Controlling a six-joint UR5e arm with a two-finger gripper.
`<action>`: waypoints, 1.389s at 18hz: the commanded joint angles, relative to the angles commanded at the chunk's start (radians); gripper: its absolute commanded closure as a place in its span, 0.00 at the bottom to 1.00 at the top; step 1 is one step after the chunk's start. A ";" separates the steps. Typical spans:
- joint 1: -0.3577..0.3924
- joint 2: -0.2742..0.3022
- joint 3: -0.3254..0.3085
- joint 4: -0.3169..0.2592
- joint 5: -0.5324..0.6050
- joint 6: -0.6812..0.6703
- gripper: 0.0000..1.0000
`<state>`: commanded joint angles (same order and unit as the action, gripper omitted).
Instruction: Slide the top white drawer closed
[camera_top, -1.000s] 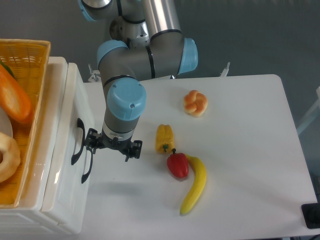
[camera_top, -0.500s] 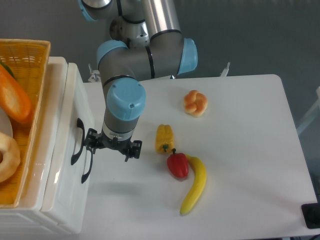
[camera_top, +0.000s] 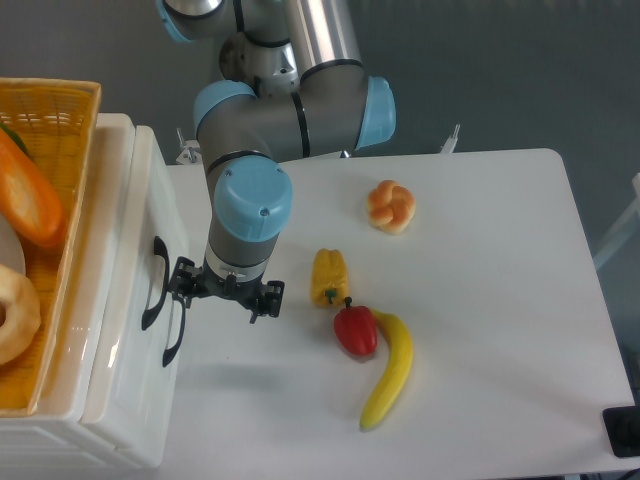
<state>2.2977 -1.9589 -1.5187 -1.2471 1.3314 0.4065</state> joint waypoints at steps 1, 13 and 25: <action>0.021 0.000 0.003 0.002 0.008 0.005 0.00; 0.120 0.005 0.051 0.015 0.234 0.392 0.00; 0.270 0.106 0.040 0.003 0.282 0.787 0.00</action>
<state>2.5678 -1.8531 -1.4787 -1.2440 1.6137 1.1932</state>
